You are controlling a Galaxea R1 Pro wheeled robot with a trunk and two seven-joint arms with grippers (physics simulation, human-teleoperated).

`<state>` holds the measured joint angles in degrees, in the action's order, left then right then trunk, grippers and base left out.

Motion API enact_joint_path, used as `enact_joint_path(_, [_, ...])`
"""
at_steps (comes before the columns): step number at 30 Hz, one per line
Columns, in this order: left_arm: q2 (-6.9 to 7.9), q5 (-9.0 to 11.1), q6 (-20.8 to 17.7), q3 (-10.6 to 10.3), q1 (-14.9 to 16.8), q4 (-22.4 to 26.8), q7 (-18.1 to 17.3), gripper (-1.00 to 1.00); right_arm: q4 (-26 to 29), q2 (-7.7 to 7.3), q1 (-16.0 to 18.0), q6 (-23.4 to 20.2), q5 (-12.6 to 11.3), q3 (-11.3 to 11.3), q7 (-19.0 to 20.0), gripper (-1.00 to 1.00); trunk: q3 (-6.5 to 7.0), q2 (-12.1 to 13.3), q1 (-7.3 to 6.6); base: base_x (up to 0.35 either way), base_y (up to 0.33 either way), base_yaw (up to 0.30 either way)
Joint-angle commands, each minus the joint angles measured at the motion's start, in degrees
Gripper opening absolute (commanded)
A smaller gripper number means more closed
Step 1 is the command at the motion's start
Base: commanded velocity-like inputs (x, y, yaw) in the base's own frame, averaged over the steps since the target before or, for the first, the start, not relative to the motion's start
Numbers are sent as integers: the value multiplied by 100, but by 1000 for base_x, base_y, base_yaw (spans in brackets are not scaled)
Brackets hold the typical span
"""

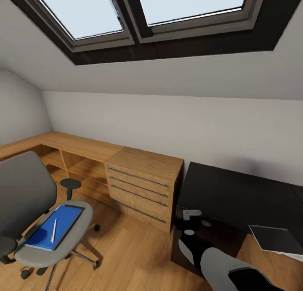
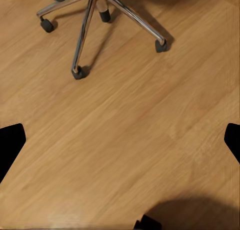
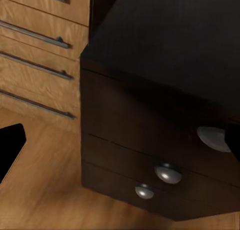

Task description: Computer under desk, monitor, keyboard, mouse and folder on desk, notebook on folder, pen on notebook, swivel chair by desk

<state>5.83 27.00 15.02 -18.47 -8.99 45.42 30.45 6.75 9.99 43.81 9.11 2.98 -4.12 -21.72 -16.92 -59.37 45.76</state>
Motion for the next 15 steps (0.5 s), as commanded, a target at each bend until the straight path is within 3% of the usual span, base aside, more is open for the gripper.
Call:
enact_joint_path(1, [10, 60, 36, -36, 2, 4, 31, 100, -22, 1, 5, 12, 33, -41, -43, 100, -6, -5, 1, 0, 0, 278])
enact_joint_path(15, [15, 54, 36, -34, 2, -7, 31, 100, -82, 1, 5, 90, 97, -54, -43, 100, -6, -5, 1, 0, 0, 278])
